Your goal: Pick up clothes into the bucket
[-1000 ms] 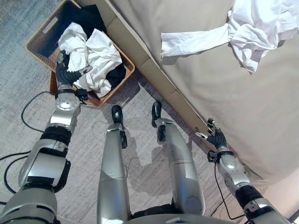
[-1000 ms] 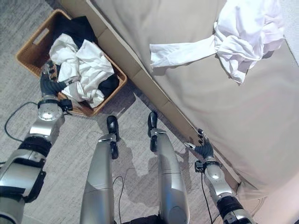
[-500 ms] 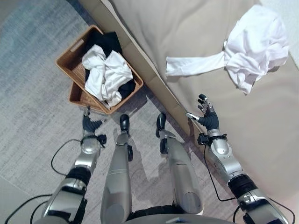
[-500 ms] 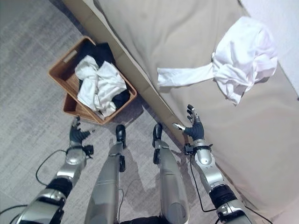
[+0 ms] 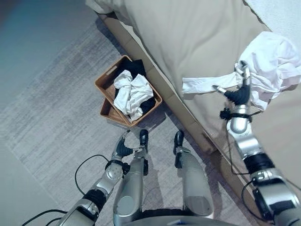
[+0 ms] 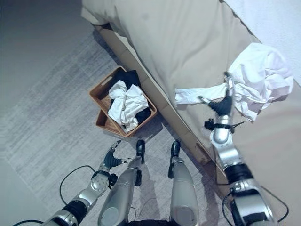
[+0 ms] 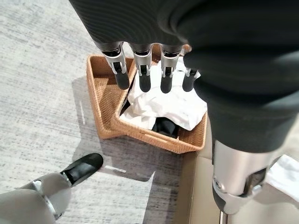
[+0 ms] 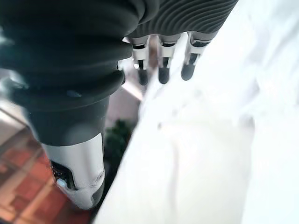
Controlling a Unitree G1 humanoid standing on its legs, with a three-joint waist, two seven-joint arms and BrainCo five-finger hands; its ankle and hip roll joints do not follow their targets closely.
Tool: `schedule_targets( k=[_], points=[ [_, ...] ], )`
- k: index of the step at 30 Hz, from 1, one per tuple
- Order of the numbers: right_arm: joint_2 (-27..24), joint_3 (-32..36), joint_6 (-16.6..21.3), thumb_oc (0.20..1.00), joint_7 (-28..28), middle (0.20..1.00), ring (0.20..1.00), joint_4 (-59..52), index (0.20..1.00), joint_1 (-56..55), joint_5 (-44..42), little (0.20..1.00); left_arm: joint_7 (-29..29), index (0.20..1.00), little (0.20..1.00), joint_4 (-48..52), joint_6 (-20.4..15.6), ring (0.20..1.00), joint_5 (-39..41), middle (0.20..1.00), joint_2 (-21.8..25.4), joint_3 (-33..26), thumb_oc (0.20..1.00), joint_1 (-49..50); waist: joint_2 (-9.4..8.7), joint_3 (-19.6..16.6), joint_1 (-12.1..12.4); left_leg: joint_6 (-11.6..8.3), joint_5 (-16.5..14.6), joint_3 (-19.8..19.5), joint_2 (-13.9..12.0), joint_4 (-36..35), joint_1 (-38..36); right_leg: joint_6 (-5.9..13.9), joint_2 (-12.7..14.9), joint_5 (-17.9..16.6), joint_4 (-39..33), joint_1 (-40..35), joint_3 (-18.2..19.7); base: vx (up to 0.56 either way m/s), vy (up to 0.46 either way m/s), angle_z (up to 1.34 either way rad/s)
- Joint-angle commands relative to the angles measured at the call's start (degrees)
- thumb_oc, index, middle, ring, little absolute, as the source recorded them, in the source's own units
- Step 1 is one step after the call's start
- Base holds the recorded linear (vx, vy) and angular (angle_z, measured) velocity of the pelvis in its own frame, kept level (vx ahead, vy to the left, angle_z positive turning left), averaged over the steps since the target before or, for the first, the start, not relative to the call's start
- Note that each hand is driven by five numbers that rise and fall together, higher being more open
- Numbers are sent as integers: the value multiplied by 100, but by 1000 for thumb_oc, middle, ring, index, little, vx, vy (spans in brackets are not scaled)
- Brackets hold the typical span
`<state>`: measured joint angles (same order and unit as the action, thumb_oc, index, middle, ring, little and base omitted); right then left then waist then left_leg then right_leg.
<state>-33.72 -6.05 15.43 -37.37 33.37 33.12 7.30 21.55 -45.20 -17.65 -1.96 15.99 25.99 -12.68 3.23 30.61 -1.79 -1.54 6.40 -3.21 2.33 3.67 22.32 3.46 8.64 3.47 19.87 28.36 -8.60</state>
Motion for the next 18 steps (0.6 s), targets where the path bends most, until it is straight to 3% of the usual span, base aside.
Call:
schedule_targets(
  k=[1, 7, 15, 18],
  points=[
    [-868, 150, -226, 1000, -600, 1000, 1000, 118, 1000, 475, 260, 1000, 11, 1000, 1000, 380, -280, 1000, 346, 1000, -94, 74, 1000, 105, 191, -83, 11, -1, -275, -57, 32, 323, -10, 276, 250, -140, -10, -135, -28, 34, -41, 2],
    [-1628, -458, -618, 1000, -873, 1000, 1000, 1256, 1000, 1704, 292, 1000, 69, 1000, 1000, 160, -186, 1000, 583, 1000, -77, 105, 1000, 181, 348, -82, 23, -84, -183, -44, -65, 179, 44, 212, 175, 25, 239, 121, 0, 22, -55, -3],
    [-2087, -988, -1029, 1000, -1075, 1000, 1000, 2166, 1000, 2487, 510, 1000, 140, 1000, 1000, -79, -136, 1000, 692, 1000, -193, 158, 1000, 201, 501, -82, -13, -156, -41, -81, -112, -2, 151, 146, 173, 186, 553, 446, -2, 13, -51, 2],
    [-2187, -1463, -1139, 1000, -821, 1000, 1000, 2574, 1000, 2969, 466, 1000, 116, 1000, 1000, -96, -127, 1000, 854, 1000, -272, 244, 1000, 197, 538, -82, -39, -185, 3, -44, -134, -57, 219, 118, 165, 222, 697, 650, 60, 21, -60, 2]
  ],
)
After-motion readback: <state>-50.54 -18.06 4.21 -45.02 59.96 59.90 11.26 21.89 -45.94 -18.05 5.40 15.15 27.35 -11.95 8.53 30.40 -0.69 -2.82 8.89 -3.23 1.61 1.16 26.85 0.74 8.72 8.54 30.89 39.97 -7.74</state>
